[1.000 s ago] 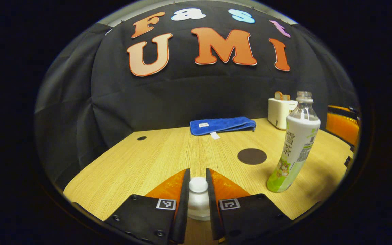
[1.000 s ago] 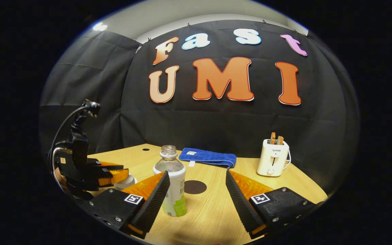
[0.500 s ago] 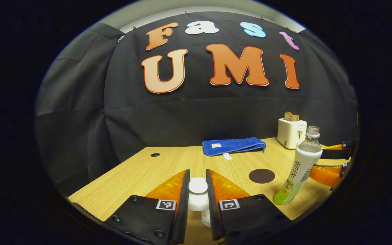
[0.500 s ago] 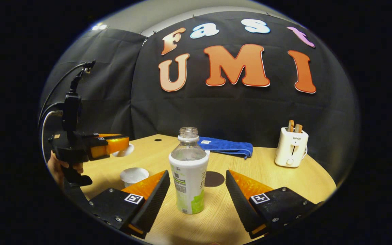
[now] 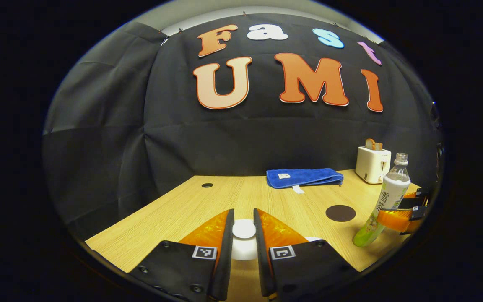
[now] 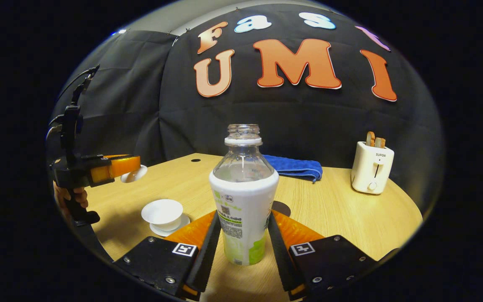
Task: Open the teacup lid with one hand, grasp the water bottle and pour water into the teacup with the other hand; after pouring, place the water bottle on the coaster and then close the teacup lid.
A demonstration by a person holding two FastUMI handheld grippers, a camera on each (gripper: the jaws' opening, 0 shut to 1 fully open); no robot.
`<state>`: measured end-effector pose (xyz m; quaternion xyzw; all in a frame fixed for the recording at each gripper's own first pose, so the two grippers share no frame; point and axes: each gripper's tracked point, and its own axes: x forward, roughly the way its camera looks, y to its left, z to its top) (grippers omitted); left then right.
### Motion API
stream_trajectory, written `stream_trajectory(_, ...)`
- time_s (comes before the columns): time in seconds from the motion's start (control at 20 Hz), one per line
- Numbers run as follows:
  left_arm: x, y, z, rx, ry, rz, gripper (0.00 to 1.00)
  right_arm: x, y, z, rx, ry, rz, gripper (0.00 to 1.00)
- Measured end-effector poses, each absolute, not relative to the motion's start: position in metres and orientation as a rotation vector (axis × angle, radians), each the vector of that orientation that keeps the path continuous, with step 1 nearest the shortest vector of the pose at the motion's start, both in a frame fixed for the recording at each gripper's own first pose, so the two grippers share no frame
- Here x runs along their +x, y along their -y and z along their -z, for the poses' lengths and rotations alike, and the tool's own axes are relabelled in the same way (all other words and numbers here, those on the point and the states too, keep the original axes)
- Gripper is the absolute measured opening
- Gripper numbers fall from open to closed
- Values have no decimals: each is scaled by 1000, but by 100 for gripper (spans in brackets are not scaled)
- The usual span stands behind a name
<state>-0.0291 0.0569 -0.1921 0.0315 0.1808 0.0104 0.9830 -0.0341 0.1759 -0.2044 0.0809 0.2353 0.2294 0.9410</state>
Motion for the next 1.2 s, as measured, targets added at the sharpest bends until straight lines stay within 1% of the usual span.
stream_trajectory(0.1,-31,-64,197,61,-374,-28,32,-34,-178,201,149,-486,-472,65)
stream_trajectory(0.15,-31,-67,200,59,-377,-32,29,-33,-181,199,134,-485,-481,64)
stream_trajectory(0.2,-31,-72,201,60,-376,-37,32,-33,-182,197,109,-483,-486,63)
stream_trajectory(0.25,-32,-76,202,59,-377,-43,29,-31,-181,194,80,-472,-480,63)
stream_trajectory(0.3,-33,-80,202,60,-378,-48,32,-28,-179,192,48,-465,-473,62)
stream_trajectory(0.55,-36,-102,201,58,-378,-77,32,-21,-173,188,-170,-451,-464,61)
stream_trajectory(0.75,-39,-113,199,70,-373,-86,32,-12,-168,176,-401,-386,-455,61)
stream_trajectory(1.0,-43,-124,204,77,-376,-97,32,-5,-171,165,-627,-288,-458,61)
stream_trajectory(1.1,-47,-129,203,79,-376,-104,32,-1,-174,162,-727,-256,-465,62)
stream_trajectory(1.15,-48,-131,203,78,-376,-105,32,-1,-177,161,-777,-233,-475,65)
stream_trajectory(1.2,-49,-133,204,75,-376,-108,32,0,-180,160,-817,-209,-488,61)
